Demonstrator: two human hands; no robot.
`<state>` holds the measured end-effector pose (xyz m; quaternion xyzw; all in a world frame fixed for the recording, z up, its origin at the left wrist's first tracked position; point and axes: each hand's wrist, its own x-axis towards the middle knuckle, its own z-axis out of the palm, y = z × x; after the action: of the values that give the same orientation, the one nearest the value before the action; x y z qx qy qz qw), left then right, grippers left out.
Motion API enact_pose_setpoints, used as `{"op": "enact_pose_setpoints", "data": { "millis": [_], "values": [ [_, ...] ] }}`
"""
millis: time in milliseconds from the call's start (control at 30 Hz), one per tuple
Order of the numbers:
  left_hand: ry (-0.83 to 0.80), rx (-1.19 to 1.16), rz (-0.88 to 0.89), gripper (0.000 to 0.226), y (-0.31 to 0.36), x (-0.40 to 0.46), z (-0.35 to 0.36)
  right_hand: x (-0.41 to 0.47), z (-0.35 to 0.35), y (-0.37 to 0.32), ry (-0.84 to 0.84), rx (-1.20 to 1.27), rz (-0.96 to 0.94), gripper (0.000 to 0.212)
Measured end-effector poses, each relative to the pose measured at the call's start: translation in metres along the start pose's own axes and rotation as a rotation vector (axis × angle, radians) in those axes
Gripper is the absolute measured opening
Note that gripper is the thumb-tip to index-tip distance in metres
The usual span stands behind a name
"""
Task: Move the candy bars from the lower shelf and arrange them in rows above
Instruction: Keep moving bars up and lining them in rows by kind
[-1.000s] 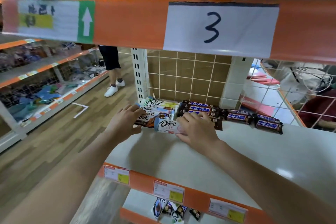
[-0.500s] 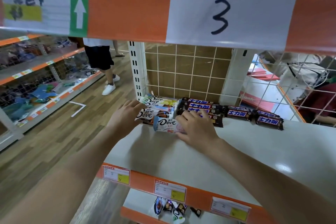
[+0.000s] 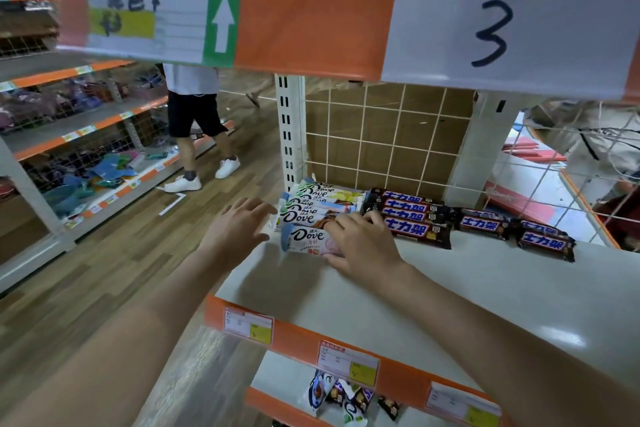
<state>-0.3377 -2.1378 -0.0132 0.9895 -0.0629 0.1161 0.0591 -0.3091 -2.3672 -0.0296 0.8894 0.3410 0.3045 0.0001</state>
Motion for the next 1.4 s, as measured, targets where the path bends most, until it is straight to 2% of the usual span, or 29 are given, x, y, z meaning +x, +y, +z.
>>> {"op": "enact_pose_setpoints", "data": {
  "millis": [333,533,867,1000,1400],
  "values": [
    [-0.021,-0.034,-0.111,0.047,-0.032,-0.020,-0.004,0.031,0.010,-0.029,-0.098,0.035,0.112,0.046],
    [-0.011,-0.041,-0.120,0.047,-0.030,-0.019,-0.003,0.036,0.013,-0.030,-0.148,0.040,0.161,0.046],
    [-0.032,0.006,-0.088,0.053,-0.008,-0.011,-0.005,0.031,0.005,-0.027,-0.132,0.011,0.186,0.049],
    [-0.004,-0.006,-0.066,0.053,0.000,-0.006,-0.009,0.023,-0.011,-0.014,-0.243,0.036,0.115,0.054],
    [0.036,-0.069,0.059,0.051,0.061,0.004,-0.013,-0.034,-0.058,0.035,-0.293,-0.008,0.236,0.049]
  ]
}}
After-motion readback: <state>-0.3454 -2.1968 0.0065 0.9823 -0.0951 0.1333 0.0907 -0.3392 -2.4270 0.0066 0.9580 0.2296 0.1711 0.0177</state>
